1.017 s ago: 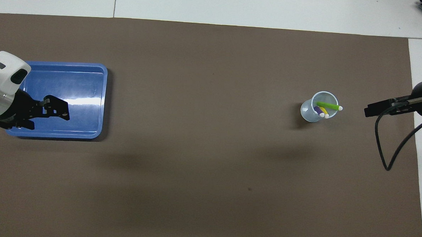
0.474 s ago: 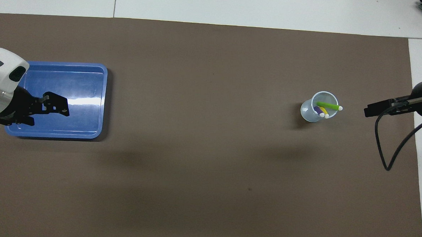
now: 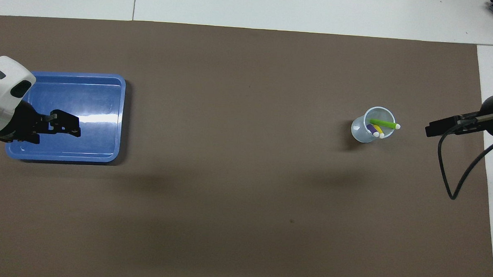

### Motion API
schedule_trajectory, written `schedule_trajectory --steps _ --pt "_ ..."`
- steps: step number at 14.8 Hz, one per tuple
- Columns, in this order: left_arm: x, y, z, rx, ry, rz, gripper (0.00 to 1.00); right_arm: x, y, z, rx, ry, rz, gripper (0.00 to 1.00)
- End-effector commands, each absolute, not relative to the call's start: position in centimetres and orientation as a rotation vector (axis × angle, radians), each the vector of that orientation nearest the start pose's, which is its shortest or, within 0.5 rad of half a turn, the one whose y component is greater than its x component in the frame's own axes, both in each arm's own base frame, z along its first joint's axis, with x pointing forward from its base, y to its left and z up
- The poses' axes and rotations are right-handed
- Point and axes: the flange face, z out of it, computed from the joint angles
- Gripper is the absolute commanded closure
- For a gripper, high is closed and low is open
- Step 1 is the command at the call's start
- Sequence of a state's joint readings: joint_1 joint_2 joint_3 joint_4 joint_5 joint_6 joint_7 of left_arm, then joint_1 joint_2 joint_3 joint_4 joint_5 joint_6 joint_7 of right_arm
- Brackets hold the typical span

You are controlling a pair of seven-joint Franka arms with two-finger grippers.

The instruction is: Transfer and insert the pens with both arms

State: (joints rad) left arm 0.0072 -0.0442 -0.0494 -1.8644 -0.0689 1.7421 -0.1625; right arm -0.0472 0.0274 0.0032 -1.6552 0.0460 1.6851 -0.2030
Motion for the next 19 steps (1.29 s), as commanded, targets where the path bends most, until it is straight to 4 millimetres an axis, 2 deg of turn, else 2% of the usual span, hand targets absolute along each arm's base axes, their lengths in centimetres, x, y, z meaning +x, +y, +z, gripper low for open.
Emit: schedule_trajectory --steps 1,3,6,8,12,15,19 --pt "53.6 -2.4 53.0 -3.185 -0.172 0.110 0.00 56.4 -2.0 57.9 -3.109 -0.223 -0.004 0.00" --pt "53.6 -2.3 53.3 -3.187 -0.124 0.106 0.00 56.4 -1.9 57.9 -3.109 -0.225 -0.004 0.00" --pt "53.7 -2.1 54.9 -3.185 -0.082 0.109 0.00 56.4 -1.9 57.9 -3.109 -0.223 -0.007 0.00" --pt "53.4 -2.3 54.7 -3.183 -0.070 0.128 0.00 56.4 -1.8 57.9 -3.109 -0.227 -0.004 0.00" --pt "52.9 -2.3 55.6 -3.179 -0.053 0.182 0.00 56.4 -1.6 57.9 -3.109 -0.230 -0.006 0.00" --pt "53.5 -2.0 56.3 -3.174 -0.044 0.127 0.00 56.4 -1.6 57.9 -3.109 -0.232 -0.004 0.00" --pt "56.1 -2.7 57.5 -3.171 -0.020 0.170 0.00 56.4 -1.5 57.8 -3.109 -0.227 -0.002 0.00"
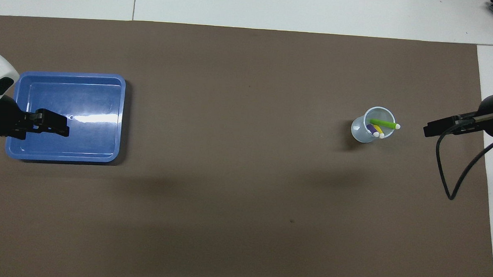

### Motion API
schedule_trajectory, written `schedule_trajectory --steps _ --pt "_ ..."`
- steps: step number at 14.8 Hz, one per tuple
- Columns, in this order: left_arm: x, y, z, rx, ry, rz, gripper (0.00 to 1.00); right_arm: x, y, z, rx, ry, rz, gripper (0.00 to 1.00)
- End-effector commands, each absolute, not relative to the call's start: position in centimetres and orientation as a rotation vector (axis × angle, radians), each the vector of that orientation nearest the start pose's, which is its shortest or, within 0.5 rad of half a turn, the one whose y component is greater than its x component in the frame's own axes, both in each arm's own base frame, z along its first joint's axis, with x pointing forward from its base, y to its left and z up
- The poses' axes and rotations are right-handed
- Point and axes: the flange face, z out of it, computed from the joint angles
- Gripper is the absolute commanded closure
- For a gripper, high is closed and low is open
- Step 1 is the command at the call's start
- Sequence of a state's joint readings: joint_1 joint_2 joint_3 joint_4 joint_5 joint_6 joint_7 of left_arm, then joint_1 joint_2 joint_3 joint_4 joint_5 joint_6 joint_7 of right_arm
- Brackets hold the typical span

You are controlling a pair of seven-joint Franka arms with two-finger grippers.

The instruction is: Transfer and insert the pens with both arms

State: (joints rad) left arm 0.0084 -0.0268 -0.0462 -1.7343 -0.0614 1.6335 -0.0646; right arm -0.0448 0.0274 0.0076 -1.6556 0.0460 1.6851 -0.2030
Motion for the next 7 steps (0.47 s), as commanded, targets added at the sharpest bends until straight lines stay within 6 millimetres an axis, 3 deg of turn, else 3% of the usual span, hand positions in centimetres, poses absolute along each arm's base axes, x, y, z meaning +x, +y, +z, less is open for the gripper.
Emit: schedule_trajectory --steps 1,6,7 --pt "56.0 -3.0 57.7 -3.169 -0.009 0.173 0.00 56.2 -1.4 57.6 -3.110 -0.208 0.006 0.00" --pt "57.1 -4.0 56.5 -3.134 0.031 0.173 0.00 56.1 -1.4 57.6 -3.112 -0.172 0.009 0.00" --pt "57.3 -4.1 57.3 -3.134 0.036 0.159 0.00 56.1 -1.3 57.7 -3.112 -0.172 0.006 0.00"
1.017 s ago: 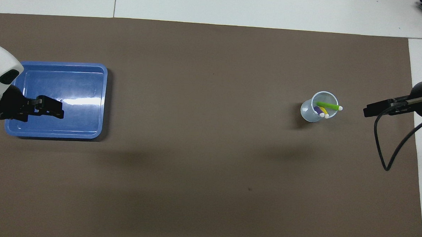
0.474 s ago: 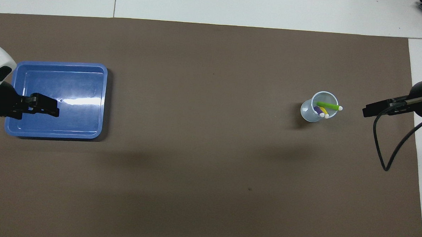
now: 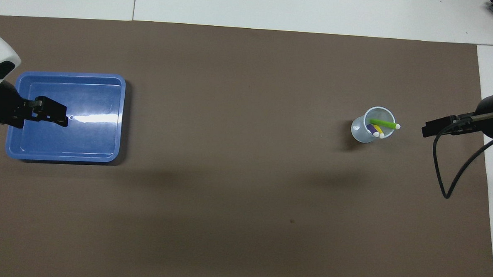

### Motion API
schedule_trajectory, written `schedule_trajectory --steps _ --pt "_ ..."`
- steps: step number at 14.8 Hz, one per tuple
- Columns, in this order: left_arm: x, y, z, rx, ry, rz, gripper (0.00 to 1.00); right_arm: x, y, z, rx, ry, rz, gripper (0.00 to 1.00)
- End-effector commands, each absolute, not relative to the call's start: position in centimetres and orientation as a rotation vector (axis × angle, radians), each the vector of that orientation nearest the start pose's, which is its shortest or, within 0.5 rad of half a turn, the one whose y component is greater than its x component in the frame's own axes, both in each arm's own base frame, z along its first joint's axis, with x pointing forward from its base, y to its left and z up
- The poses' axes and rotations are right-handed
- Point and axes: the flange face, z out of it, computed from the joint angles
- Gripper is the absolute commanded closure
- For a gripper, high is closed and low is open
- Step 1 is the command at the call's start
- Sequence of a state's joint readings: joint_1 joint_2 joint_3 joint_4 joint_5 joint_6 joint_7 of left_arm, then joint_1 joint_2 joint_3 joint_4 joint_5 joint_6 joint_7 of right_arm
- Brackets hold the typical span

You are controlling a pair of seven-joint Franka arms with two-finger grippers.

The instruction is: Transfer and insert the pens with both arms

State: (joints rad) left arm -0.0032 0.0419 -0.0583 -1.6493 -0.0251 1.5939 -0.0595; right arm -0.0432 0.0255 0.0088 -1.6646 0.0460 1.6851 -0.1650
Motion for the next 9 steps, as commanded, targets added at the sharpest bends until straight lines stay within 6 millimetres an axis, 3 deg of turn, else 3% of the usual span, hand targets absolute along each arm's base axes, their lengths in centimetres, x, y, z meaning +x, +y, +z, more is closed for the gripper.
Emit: schedule_trajectory --steps 1,9 --pt "57.18 -4.00 57.43 -3.133 0.034 0.168 0.00 56.13 -1.40 57.68 -3.112 -0.170 0.006 0.00" --pt "57.62 -4.64 57.62 -3.146 0.050 0.122 0.00 56.13 -1.31 57.74 -3.111 -0.182 0.006 0.00"
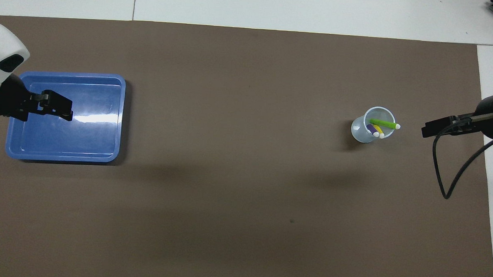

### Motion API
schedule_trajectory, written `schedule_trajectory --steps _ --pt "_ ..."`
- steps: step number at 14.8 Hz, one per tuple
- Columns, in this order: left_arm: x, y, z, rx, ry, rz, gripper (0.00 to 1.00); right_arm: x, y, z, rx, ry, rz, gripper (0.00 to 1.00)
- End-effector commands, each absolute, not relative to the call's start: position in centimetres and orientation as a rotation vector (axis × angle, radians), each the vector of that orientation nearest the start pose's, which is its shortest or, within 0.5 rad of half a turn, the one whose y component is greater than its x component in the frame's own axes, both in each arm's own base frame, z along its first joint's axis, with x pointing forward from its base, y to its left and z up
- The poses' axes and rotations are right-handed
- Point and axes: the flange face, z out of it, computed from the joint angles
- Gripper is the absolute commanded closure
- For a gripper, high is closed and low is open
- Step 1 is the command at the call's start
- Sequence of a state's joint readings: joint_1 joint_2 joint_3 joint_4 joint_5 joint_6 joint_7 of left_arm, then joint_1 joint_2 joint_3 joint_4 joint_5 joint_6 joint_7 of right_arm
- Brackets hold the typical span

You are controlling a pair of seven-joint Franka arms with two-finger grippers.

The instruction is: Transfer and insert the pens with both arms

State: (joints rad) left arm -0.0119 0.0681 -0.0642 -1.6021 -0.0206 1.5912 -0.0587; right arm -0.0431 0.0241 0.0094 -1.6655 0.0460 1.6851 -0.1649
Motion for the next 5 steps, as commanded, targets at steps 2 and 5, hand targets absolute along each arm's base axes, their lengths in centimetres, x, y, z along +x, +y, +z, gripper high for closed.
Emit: schedule_trajectory --steps 2,5 --pt "57.69 -4.68 57.54 -3.150 0.050 0.115 0.00 56.15 -1.23 57.76 -3.112 -0.180 0.004 0.00" --pt "57.62 -4.68 57.55 -3.150 0.050 0.117 0.00 56.22 -1.23 57.83 -3.112 -0.182 -0.001 0.00"
